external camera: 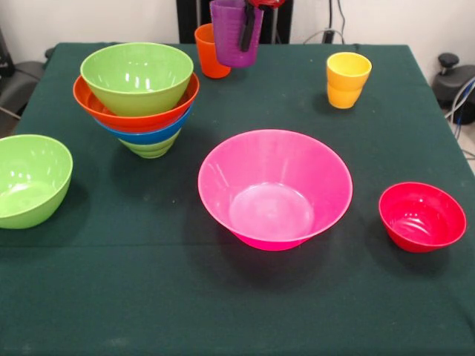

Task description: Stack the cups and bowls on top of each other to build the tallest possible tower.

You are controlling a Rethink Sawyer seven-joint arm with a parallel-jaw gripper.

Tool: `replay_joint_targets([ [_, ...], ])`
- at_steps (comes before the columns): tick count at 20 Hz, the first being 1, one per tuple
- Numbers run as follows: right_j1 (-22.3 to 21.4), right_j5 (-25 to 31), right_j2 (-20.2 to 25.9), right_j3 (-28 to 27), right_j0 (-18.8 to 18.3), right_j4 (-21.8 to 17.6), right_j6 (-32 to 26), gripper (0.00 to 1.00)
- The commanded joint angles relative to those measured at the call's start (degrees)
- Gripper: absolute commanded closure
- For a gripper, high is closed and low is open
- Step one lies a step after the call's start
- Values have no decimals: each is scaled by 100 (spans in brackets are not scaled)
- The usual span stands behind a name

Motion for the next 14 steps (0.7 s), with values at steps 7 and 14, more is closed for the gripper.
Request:
replay_joint_targets([
  [7, 37, 736, 615, 174, -237, -453, -212, 100],
  [14, -21, 802, 590, 139, -310, -512, -228, 100],
])
